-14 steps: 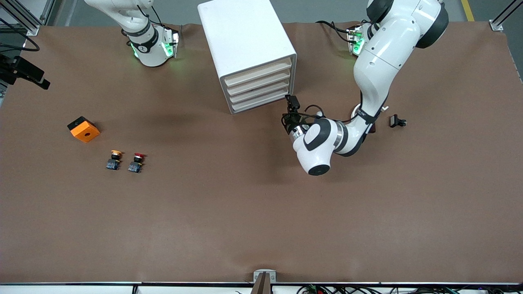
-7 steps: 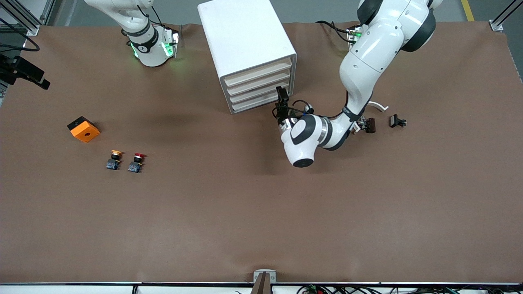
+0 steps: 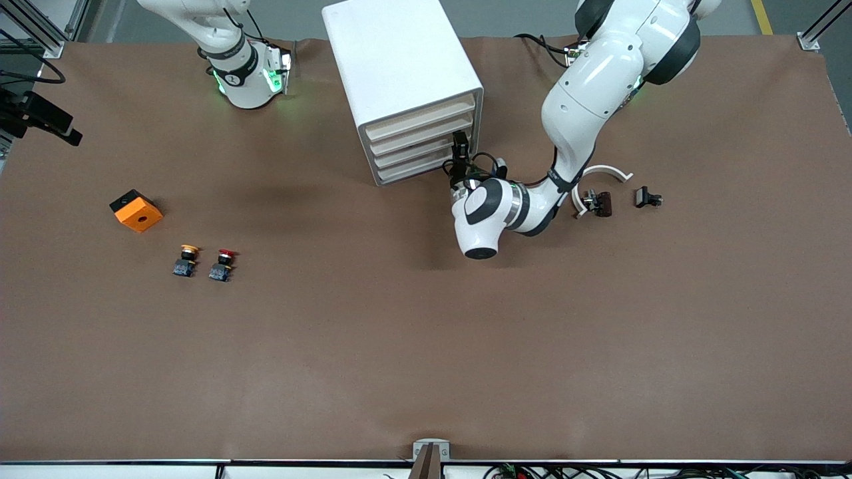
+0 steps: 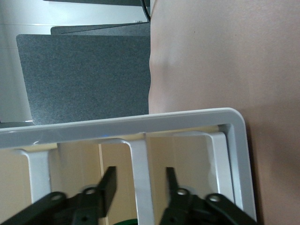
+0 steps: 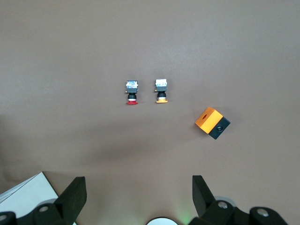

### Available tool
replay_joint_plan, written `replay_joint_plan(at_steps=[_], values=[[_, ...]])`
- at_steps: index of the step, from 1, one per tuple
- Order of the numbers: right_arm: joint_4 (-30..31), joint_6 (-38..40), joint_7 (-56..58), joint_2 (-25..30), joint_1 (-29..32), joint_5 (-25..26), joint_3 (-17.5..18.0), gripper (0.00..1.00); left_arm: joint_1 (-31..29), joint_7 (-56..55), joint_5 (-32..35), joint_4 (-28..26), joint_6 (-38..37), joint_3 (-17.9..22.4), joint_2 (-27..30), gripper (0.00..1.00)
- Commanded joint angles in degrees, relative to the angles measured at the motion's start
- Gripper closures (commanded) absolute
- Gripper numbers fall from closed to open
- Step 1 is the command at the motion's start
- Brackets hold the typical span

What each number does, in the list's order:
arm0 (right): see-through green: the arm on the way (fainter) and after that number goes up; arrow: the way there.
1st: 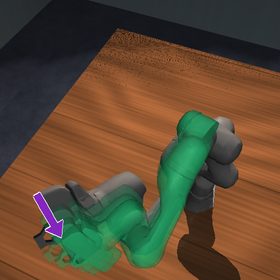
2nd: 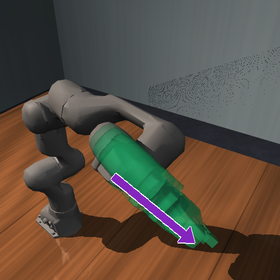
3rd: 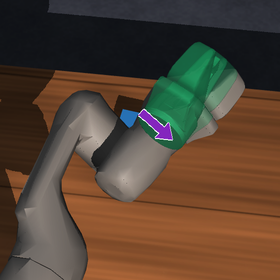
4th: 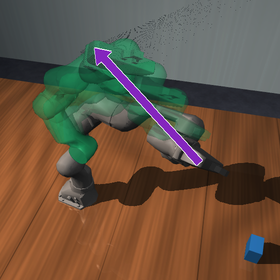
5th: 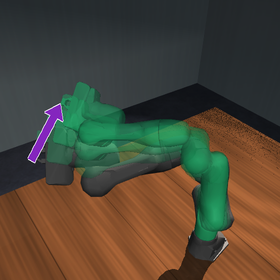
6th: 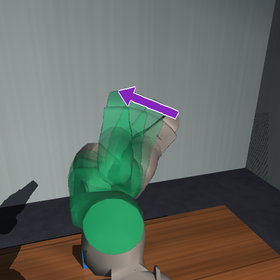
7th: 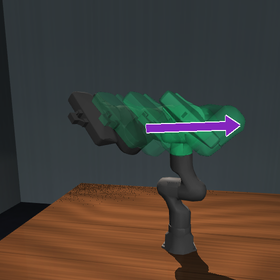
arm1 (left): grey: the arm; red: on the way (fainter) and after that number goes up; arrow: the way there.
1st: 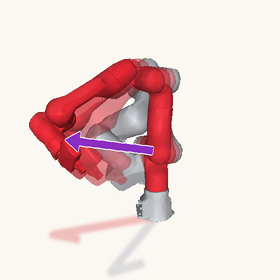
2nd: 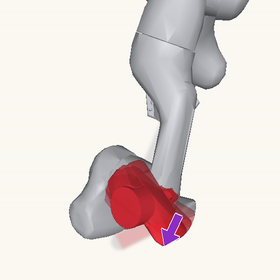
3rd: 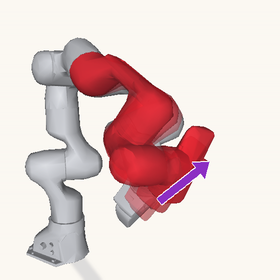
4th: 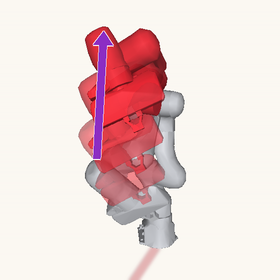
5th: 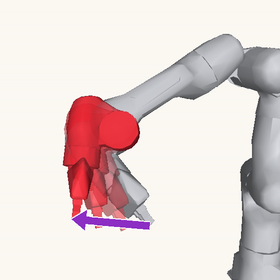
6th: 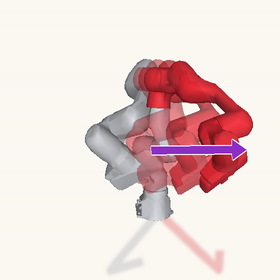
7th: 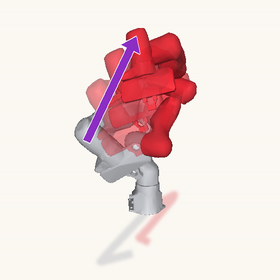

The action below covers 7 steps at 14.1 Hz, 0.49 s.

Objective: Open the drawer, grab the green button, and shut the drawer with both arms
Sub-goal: 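Grasp the drawer handle with the left gripper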

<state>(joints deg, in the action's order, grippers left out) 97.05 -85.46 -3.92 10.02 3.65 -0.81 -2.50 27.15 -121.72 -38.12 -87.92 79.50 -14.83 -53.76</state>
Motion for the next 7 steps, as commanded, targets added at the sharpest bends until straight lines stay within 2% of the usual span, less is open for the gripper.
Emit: replay_joint_plan(at_steps=[1,2,7], values=[[0.8,0.2,0.0,1.1,0.0,0.2,0.2,0.00,0.1,-0.4,-0.7,-0.3,-1.4,0.0,0.7,0.88],[0.5,0.2,0.1,1.0,0.0,0.3,0.2,0.00,-0.2,-0.3,-0.9,-0.2,-1.4,0.0,0.7,0.91],[-0.4,0.2,0.5,0.2,0.0,0.4,0.1,0.00,-2.9,0.9,-1.1,2.1,-1.3,0.7,0.6,0.90]])
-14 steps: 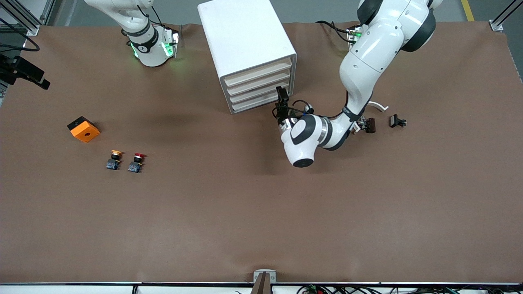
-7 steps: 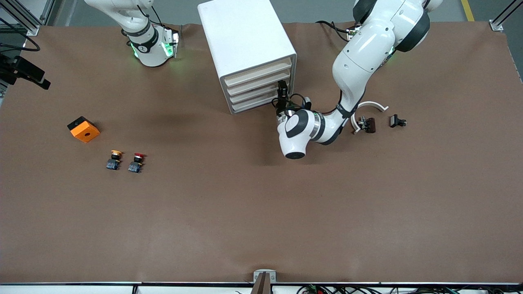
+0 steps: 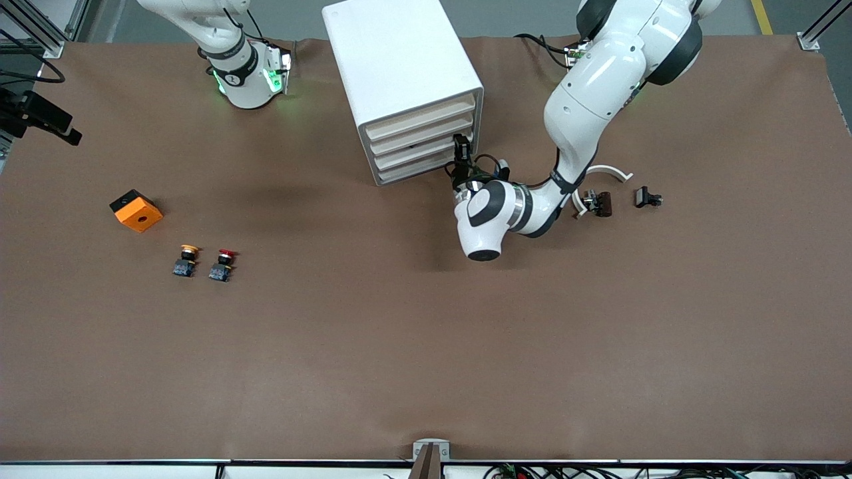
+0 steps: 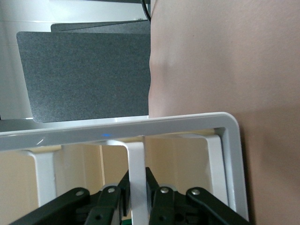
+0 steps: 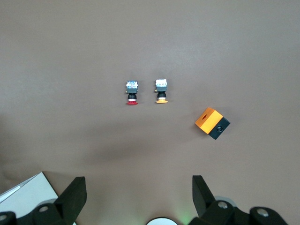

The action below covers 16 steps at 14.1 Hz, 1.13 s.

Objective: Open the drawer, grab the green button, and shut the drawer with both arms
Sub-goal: 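Grasp the drawer handle with the left gripper, then pull the drawer open with the left gripper, then reach the right gripper into the open drawer toward the button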

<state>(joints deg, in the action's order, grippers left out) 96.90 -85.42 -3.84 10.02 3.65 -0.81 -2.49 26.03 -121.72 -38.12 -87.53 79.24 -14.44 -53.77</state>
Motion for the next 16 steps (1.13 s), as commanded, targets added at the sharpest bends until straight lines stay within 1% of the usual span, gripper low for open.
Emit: replay_joint_plan(at_steps=[1,3,4,6,8,10,11,12,13,16], values=[[-0.2,0.3,0.4,-0.5,0.0,0.4,0.1,0.00,-2.7,0.9,-1.1,2.6,-1.0,0.3,0.4,0.90],[-0.7,0.3,0.5,-1.8,0.0,0.8,0.1,0.00,-4.7,0.6,-1.0,3.2,-0.8,0.4,0.2,0.89],[-0.9,0.2,0.5,-1.9,0.0,0.8,0.1,0.00,-5.3,0.7,-0.9,4.7,-0.8,0.6,0.2,0.89],[-1.0,-0.5,0.4,-2.8,0.0,0.8,0.1,0.00,-5.4,0.8,-0.9,7.7,-0.8,2.9,0.2,0.89],[-2.7,-0.4,0.4,-5.4,0.0,0.8,0.1,0.00,-5.5,0.7,-1.1,9.7,-0.5,4.9,0.2,0.87],[-3.6,-0.5,0.4,-6.9,0.0,0.8,0.1,0.00,-6.8,0.8,-1.1,12.0,-0.3,5.0,0.2,0.86],[-3.6,-0.6,0.4,-9.3,0.0,0.8,0.1,0.00,-6.8,0.9,-1.1,13.3,-0.4,5.0,0.3,0.86],[-4.2,0.2,0.5,-13.2,0.2,0.7,0.1,0.00,-7.2,0.8,-1.1,14.5,-0.4,5.2,0.3,0.84],[-4.8,0.2,0.9,-14.1,0.0,0.9,0.2,0.00,-8.0,0.7,-1.1,14.8,-0.3,5.1,0.3,0.82],[-4.9,0.3,0.2,-14.1,-0.6,0.1,0.3,0.00,-8.4,0.9,-2.5,14.9,-0.1,5.1,0.3,0.82]])
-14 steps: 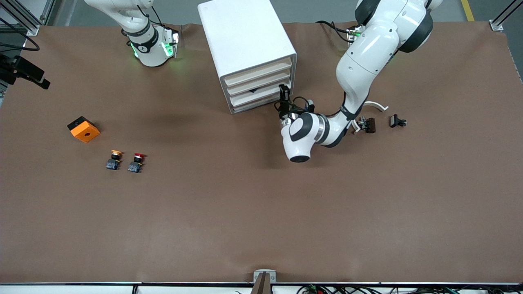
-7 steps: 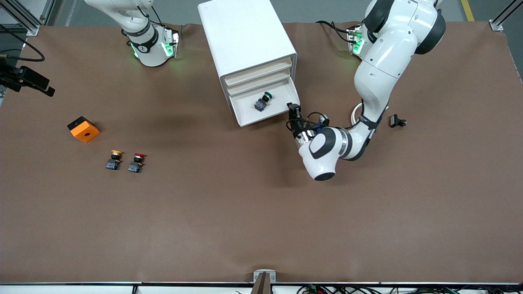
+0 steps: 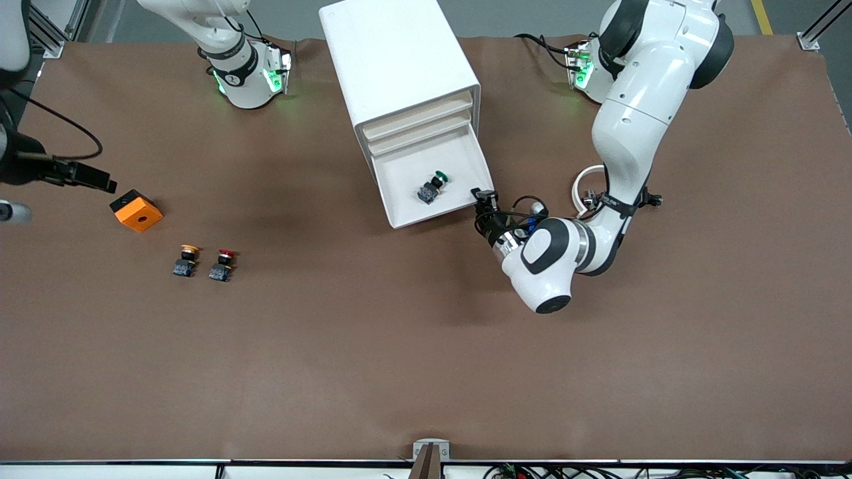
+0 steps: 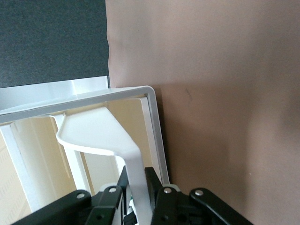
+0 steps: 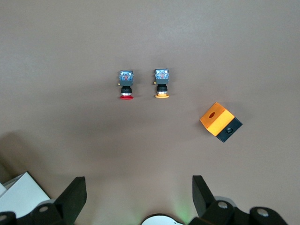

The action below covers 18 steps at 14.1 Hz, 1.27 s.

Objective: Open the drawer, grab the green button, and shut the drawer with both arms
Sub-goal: 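Reach the right gripper into the open drawer toward the button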

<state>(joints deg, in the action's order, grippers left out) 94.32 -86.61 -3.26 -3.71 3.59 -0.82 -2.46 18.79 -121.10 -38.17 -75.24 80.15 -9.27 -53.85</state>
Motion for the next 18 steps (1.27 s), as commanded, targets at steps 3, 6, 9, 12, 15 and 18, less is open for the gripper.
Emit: replay_joint_plan(at_steps=[3,6,9,12,15,18], values=[[-2.1,1.5,-9.7,-0.2,-2.9,-3.1,0.3,0.00,-1.1,0.3,-2.5,2.0,-0.6,0.0,0.2,0.70],[-2.2,0.1,-26.0,-0.2,-9.8,-7.3,0.3,0.00,-1.1,0.4,-2.1,1.7,-0.6,0.0,0.2,0.41],[-2.0,-4.3,-39.9,-0.9,-18.6,-7.2,0.3,0.00,-1.0,1.0,-1.7,1.8,-0.5,0.1,0.4,0.00],[-1.9,-10.4,-52.9,-4.4,-27.4,-6.7,0.2,0.00,-1.4,1.2,3.0,2.0,-0.5,0.0,1.2,0.00],[-1.9,-16.9,-62.5,-8.8,-33.9,-6.3,0.2,0.00,-1.4,6.5,7.7,2.4,-0.3,1.0,2.5,0.00],[-1.9,-23.3,-71.8,-14.1,-39.3,-4.2,0.2,0.00,-1.2,21.7,8.3,3.6,2.3,3.1,5.2,0.00]])
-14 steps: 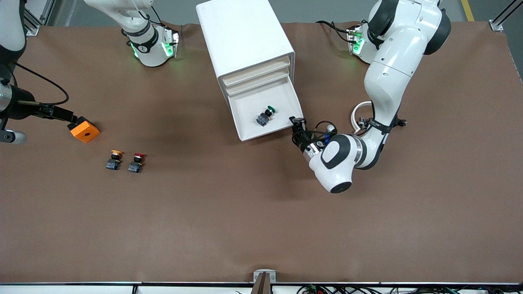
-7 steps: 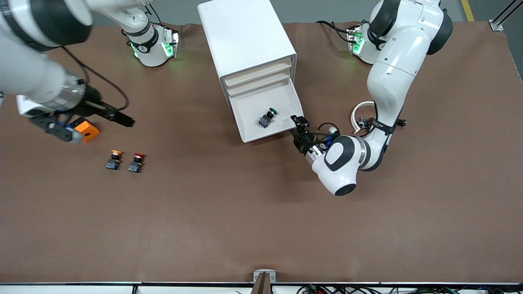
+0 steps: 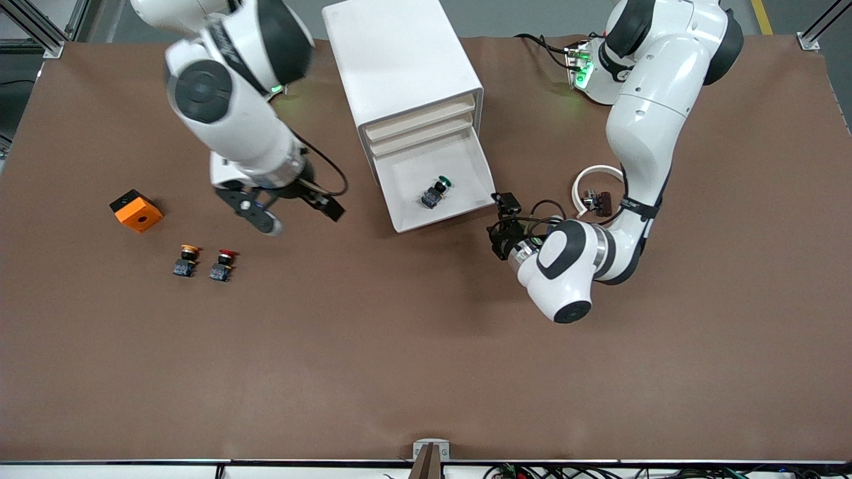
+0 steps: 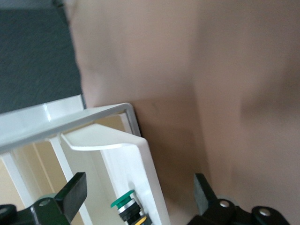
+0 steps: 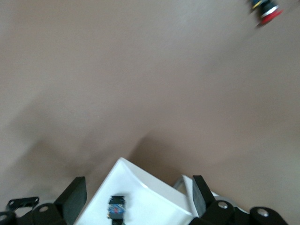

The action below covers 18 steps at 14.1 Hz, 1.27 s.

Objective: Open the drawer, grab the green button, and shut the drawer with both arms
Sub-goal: 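Reach the right gripper into the open drawer toward the button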

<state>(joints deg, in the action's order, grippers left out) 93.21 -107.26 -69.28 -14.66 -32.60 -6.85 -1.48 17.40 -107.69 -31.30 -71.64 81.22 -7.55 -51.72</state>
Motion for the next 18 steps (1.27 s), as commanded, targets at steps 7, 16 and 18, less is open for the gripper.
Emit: replay_joint_plan(at_steps=[7,16,18], values=[[-0.8,-14.0,-14.4,-12.5,-11.9,2.3,-0.8,0.00,4.5,42.3,16.4,-0.1,9.6,0.2,11.0,0.00],[-0.6,-15.0,-14.7,-17.4,-19.2,5.2,-0.8,0.00,5.8,51.9,26.4,-2.1,23.2,-4.1,10.8,0.00],[-0.6,-15.8,-14.7,-18.7,-19.5,7.1,-0.8,0.00,5.9,53.1,26.8,-2.0,23.8,-4.1,10.7,0.00]])
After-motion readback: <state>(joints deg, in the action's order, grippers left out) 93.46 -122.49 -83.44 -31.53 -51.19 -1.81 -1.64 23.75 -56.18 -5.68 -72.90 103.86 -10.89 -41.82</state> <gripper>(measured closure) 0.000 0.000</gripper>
